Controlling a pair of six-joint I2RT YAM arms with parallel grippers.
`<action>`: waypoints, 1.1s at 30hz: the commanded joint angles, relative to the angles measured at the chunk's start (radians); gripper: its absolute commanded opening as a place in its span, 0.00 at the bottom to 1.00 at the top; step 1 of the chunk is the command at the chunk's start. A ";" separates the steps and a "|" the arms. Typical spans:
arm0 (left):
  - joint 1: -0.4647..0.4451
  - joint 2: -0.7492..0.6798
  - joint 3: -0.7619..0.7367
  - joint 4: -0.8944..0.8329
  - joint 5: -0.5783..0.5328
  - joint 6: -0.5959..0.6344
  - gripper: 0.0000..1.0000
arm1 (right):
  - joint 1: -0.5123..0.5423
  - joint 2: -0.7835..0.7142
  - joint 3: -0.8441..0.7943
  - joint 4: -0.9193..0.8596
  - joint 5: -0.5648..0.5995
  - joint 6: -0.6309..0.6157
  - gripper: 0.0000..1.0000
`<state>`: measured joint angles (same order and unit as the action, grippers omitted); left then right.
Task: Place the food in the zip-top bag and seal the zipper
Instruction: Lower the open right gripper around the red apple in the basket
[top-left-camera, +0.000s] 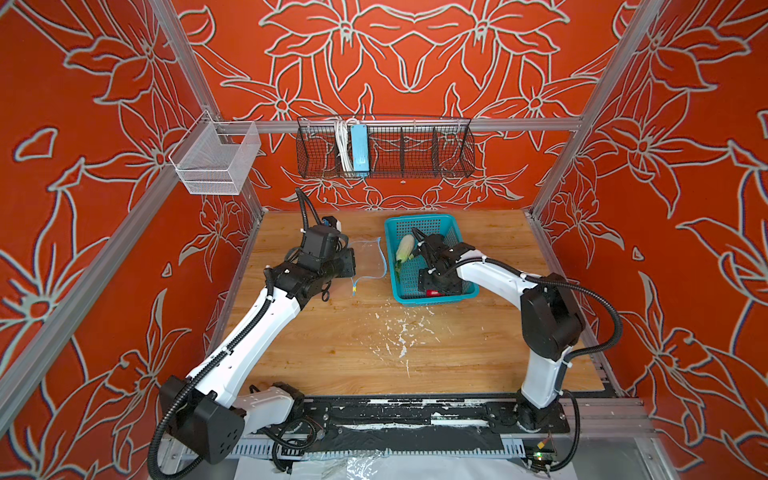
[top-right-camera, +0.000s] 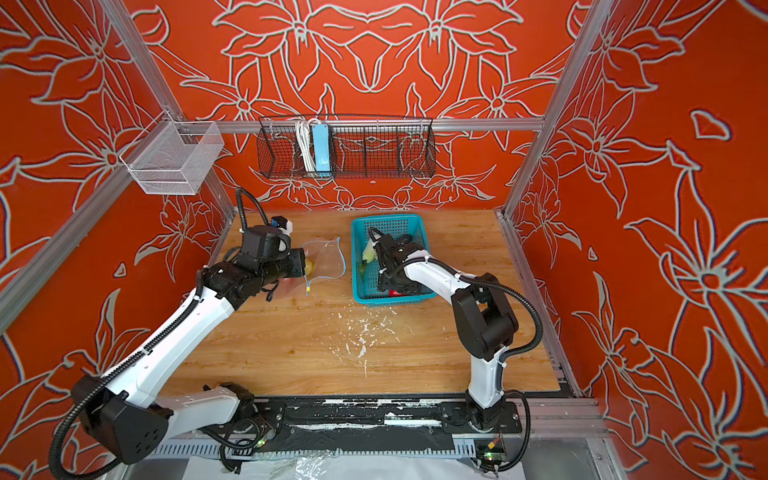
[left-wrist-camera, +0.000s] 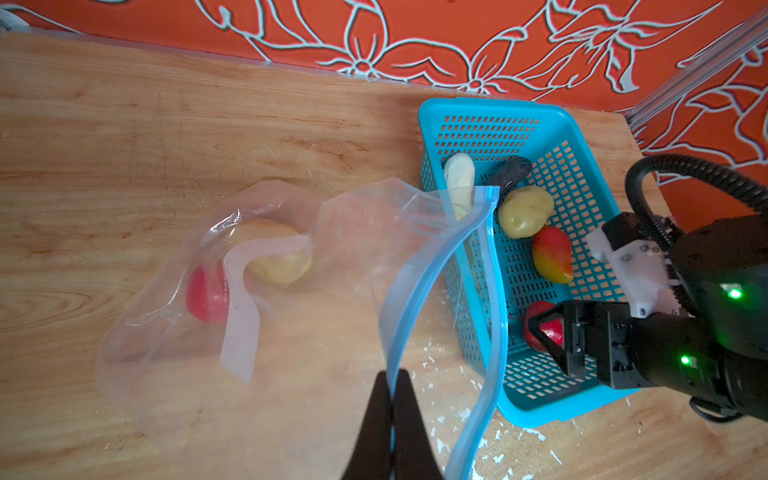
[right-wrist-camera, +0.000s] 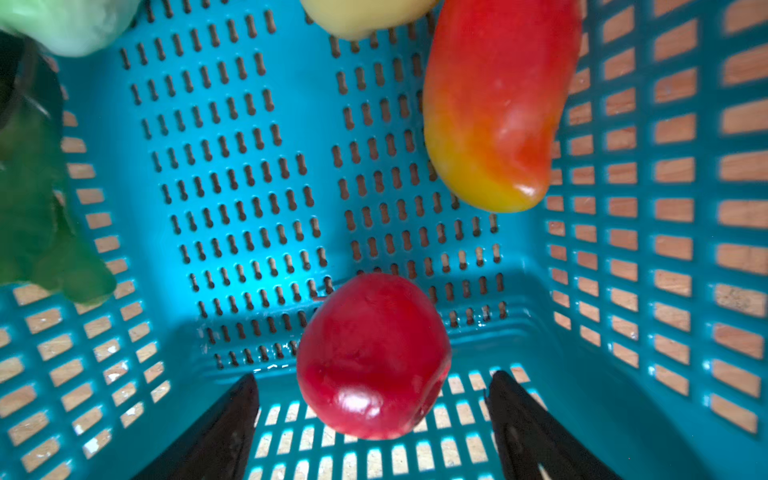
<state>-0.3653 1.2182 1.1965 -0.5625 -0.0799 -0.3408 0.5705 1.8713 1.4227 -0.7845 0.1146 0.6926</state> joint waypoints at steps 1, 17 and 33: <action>0.008 -0.003 -0.005 0.004 0.003 -0.002 0.00 | -0.004 0.029 -0.003 -0.006 0.002 0.019 0.86; 0.008 -0.007 -0.005 0.003 0.002 -0.001 0.00 | -0.010 0.072 0.030 -0.014 -0.015 0.029 0.77; 0.008 -0.012 -0.005 0.003 -0.001 -0.001 0.00 | -0.011 0.072 0.014 -0.002 -0.039 0.031 0.56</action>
<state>-0.3653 1.2182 1.1965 -0.5625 -0.0799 -0.3405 0.5640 1.9289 1.4296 -0.7738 0.0853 0.7105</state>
